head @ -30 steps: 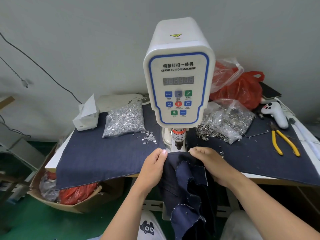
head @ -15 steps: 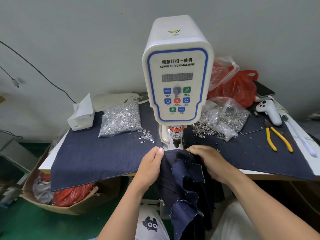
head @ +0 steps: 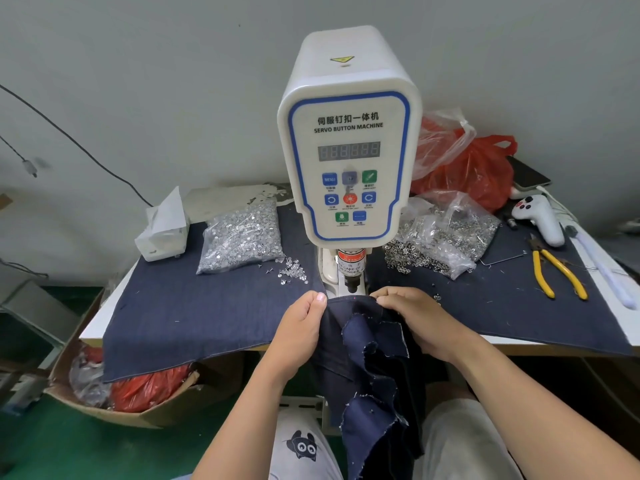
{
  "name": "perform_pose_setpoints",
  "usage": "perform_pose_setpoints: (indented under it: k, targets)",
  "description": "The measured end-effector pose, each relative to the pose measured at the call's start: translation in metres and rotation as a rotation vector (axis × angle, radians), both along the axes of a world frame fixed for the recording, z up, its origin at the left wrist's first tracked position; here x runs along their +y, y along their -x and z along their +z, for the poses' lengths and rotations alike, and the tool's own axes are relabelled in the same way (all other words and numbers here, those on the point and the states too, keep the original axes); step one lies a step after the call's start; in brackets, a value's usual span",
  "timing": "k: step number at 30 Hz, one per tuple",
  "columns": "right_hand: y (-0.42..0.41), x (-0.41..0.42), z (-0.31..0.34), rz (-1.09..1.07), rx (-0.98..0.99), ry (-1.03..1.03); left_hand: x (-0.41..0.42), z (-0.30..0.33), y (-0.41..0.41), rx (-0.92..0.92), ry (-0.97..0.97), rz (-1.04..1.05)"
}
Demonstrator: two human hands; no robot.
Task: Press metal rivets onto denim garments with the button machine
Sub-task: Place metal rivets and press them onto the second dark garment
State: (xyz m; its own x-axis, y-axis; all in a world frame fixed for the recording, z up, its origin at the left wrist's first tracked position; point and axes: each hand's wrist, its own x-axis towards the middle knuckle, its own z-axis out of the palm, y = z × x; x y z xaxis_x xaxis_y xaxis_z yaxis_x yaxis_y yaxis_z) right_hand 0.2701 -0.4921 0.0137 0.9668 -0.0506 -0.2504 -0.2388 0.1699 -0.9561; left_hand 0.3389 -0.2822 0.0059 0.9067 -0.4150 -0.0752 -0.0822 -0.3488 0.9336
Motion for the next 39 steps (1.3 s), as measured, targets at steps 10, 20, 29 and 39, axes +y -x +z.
perform_pose_setpoints:
  k: [10, 20, 29, 39]
  targets:
    - [0.001, 0.0, 0.002, 0.008, 0.009, 0.043, 0.002, -0.005, -0.004, -0.022, -0.027, -0.025]
    - [0.004, 0.001, 0.006, 0.016, 0.009, 0.045, 0.005, -0.01, -0.005, -0.01, -0.021, -0.034]
    - [0.02, 0.003, 0.025, 0.167, 0.048, 0.308, 0.015, 0.01, 0.023, 0.081, 0.107, -0.23]
    - [0.046, -0.016, 0.029, 0.304, -0.2, 0.21, 0.015, 0.028, 0.04, -0.16, -0.085, -0.44]
